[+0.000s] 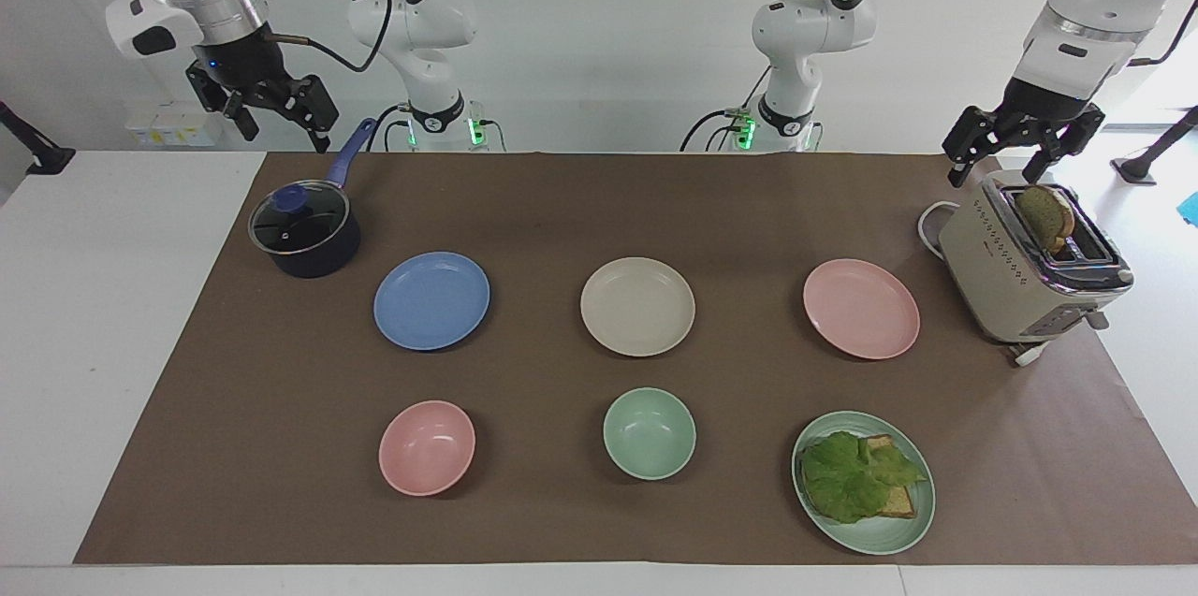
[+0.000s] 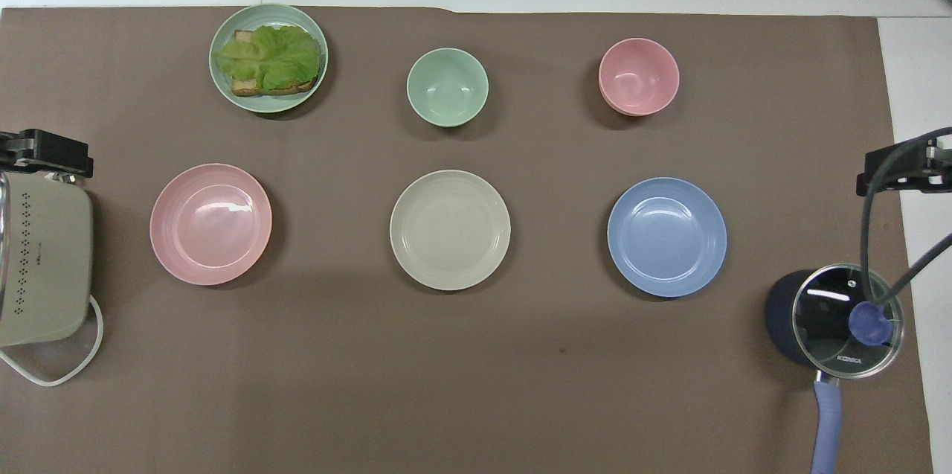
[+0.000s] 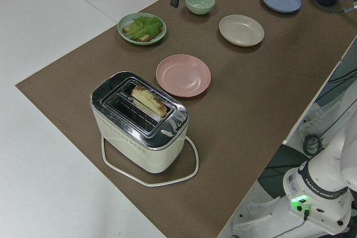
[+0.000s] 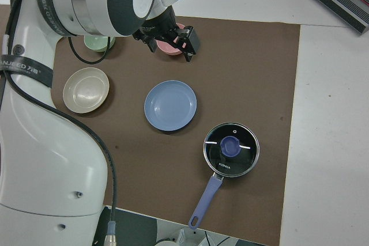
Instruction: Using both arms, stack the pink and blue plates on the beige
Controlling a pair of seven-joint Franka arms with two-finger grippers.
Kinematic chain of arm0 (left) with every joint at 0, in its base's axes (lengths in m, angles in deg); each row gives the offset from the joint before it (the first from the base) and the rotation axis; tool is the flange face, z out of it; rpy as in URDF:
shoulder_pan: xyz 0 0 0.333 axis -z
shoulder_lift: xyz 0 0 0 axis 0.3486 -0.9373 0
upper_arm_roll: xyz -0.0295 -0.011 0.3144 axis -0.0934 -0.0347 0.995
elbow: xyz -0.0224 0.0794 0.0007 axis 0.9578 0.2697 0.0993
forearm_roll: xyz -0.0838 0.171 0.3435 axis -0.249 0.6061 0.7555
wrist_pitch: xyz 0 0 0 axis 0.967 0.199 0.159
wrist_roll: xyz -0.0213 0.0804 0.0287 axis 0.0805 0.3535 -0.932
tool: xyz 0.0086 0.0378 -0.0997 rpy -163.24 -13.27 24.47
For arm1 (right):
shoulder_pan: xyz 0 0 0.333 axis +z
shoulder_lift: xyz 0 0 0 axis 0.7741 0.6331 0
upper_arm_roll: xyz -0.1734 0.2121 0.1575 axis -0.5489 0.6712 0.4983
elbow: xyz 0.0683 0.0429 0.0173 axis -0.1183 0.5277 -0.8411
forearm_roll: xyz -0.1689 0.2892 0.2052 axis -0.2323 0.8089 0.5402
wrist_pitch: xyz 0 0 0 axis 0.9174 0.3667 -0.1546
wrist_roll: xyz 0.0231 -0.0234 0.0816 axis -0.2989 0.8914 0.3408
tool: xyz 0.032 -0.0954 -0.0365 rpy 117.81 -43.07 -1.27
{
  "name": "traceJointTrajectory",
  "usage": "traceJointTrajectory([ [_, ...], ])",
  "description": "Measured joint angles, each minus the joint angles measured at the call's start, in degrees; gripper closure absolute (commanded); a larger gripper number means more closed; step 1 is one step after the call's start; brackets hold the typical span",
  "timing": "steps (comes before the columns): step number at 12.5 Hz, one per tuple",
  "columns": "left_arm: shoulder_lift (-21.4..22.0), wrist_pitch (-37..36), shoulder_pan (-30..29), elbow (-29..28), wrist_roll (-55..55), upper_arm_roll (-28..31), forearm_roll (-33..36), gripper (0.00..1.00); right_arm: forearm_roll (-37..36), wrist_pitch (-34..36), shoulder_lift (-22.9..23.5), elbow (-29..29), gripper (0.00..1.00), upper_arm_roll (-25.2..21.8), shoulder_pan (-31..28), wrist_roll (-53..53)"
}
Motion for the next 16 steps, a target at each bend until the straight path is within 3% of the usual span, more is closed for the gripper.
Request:
traceJointTrajectory([
  [6, -2.6, 17.1, -5.9, -16.6, 0.0, 0.2, 0.0, 0.0, 0.0, 0.0, 0.0, 0.0, 0.0, 0.0, 0.0, 0.0],
  [10, -9.3, 24.8, -6.3, -20.9, -5.7, -0.4, 0.0, 0.0, 0.0, 0.0, 0.0, 0.0, 0.0, 0.0, 0.0, 0.0],
  [13, -10.8, 29.0, -6.1, -24.7, -10.5, -0.6, 0.0, 0.0, 0.0, 0.0, 0.0, 0.0, 0.0, 0.0, 0.0, 0.0],
  [14, -10.8, 29.1, -6.0, -25.5, -11.7, -0.6, 0.0, 0.13, 0.0, 0.0, 0.0, 0.0, 0.0, 0.0, 0.0, 0.0],
  [16, -10.6, 29.1, -6.0, -27.0, -13.1, -0.6, 0.0, 0.75, 0.0, 0.0, 0.0, 0.0, 0.0, 0.0, 0.0, 0.0],
])
